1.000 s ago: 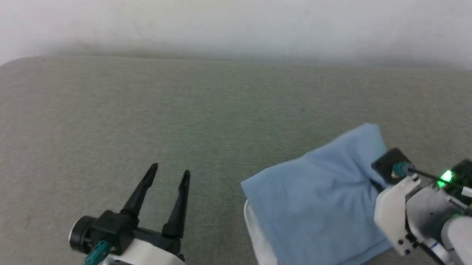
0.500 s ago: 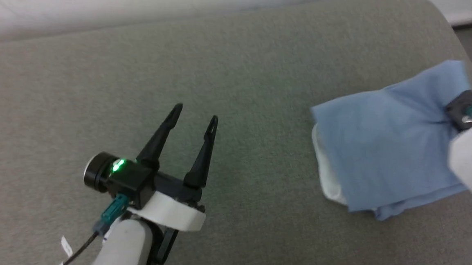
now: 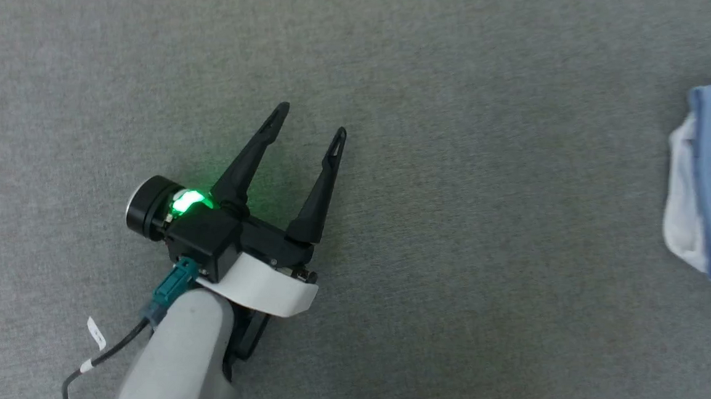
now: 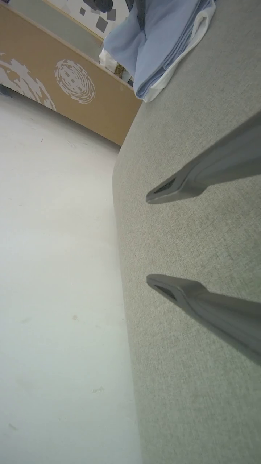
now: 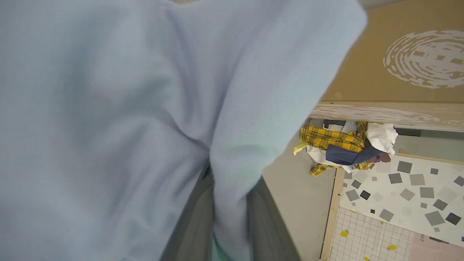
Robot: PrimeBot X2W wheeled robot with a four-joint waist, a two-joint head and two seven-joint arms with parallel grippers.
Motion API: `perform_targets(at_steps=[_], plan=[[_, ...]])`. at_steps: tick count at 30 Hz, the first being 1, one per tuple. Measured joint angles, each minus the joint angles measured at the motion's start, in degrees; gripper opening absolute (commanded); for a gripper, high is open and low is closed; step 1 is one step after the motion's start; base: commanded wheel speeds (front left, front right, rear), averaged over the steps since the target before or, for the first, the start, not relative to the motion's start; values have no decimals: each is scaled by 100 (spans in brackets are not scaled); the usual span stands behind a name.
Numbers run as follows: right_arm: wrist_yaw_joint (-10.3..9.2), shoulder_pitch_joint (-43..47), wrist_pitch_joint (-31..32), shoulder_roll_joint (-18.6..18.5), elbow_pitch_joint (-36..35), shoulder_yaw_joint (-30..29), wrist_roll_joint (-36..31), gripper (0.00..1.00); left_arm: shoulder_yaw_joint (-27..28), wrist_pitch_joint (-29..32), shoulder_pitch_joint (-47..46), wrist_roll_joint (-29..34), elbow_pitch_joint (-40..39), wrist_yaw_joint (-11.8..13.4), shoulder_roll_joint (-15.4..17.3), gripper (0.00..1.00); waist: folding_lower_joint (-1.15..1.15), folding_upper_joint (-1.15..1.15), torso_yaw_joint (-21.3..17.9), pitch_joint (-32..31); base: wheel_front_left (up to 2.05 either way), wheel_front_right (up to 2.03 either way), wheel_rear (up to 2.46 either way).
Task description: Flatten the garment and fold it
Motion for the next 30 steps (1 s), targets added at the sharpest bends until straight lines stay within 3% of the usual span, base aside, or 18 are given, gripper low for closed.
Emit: perform_targets(at_steps=[5, 6, 7, 18, 26, 30], plan=[[0, -1, -180, 231, 432, -476, -245, 0, -48, -3, -71, -8, -47, -2, -15, 100, -1, 0, 187, 285, 0, 0, 0], [0, -1, -187, 285, 479, -555, -301, 13, -63, -13, -71, -8, -55, -9, -26, 100, -1, 0, 231, 311, 0, 0, 0], [0, -1, -247, 320, 522, -639, -363, 100, -68, -20, -72, -9, -56, -29, -34, 100, -2, 0, 270, 331, 0, 0, 0], [0, -128, -854, 476, 397, -943, -895, 100, 132, -34, 156, -140, 155, -36, -83, 100, -1, 0, 394, -112, 0, 0, 0], [-1, -310, -1223, 821, -386, -960, -721, 100, 485, -34, 801, -332, 208, -32, -203, 100, -2, 0, 337, -983, 0, 0, 0], [-2, -295, -1444, 1116, -851, -1035, -489, 100, 745, -33, 1115, -374, 237, 102, -224, 100, -3, 0, 346, -1464, 0, 0, 0]])
